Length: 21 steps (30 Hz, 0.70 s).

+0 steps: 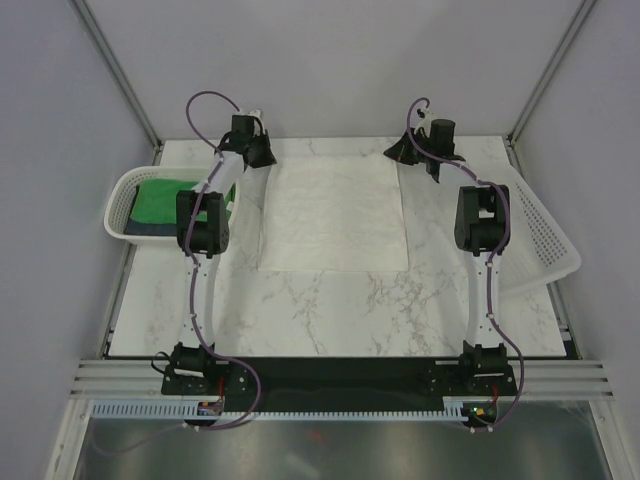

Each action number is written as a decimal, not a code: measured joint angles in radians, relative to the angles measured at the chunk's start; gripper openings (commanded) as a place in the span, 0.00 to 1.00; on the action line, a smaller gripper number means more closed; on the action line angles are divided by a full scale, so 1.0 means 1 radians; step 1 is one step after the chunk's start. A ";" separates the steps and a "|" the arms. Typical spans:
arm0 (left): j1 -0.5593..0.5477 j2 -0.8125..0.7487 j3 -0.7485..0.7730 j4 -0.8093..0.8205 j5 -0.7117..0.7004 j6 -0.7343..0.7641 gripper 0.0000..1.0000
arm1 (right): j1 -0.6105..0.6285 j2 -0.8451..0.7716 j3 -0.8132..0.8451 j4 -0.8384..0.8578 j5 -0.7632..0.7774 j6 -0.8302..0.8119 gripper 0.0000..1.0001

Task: Fold and stack the towels
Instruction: Fold the towel

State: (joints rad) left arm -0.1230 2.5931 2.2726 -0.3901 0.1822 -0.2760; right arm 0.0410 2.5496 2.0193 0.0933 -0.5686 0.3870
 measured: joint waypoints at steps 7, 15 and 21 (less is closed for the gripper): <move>-0.002 -0.061 -0.128 0.120 0.085 0.012 0.02 | -0.006 -0.057 -0.066 0.014 -0.002 -0.025 0.00; -0.002 -0.241 -0.349 0.227 0.139 0.049 0.02 | -0.005 -0.334 -0.397 0.192 0.007 -0.052 0.00; -0.002 -0.373 -0.511 0.292 0.142 0.063 0.02 | -0.016 -0.446 -0.549 0.277 0.006 -0.068 0.00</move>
State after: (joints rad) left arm -0.1249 2.2204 1.7615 -0.0982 0.3244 -0.2131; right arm 0.0250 2.1033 1.4708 0.3698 -0.5625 0.3187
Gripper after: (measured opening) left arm 0.033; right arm 0.042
